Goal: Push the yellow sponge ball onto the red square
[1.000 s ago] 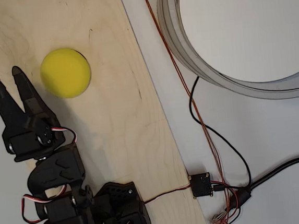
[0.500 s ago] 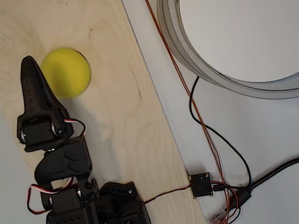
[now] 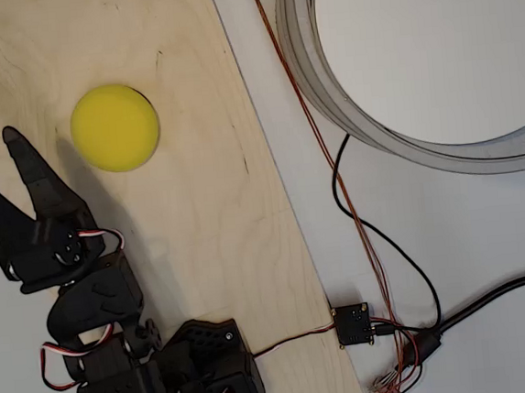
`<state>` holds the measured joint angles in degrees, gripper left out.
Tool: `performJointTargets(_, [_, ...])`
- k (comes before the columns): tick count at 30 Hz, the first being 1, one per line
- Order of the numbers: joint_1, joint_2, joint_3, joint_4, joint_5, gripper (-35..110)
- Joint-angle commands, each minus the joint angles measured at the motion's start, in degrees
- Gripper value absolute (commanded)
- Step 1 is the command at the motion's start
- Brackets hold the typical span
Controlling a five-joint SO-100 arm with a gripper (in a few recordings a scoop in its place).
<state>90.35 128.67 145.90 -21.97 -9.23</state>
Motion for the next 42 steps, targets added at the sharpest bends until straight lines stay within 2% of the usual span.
performJointTargets(1, [0.5, 2.6, 0.1, -4.3, -0.4, 0])
performJointTargets(10, [3.4, -1.5, 1.3, -5.4, 7.5, 0])
performJointTargets(11, [2.9, -1.0, 2.5, -6.5, 7.2, 7])
performJointTargets(12, [1.3, -1.1, 3.4, -6.9, 4.2, 30])
performJointTargets(14, [-0.9, -0.4, 5.4, -8.8, 0.9, 40])
performJointTargets(17, [-1.2, 0.0, 5.2, -8.3, 0.1, 43])
performJointTargets(22, [-1.1, 1.8, 4.4, -8.3, -1.6, 32])
performJointTargets(24, [-0.2, 3.3, 4.7, -8.3, 4.1, 4])
performJointTargets(25, [0.3, 2.7, 4.4, -8.3, 4.2, 0])
performJointTargets(29, [3.3, -1.8, 1.1, -3.8, 6.2, -1])
performJointTargets(42, [2.7, -5.6, -0.3, -4.0, 4.6, -1])
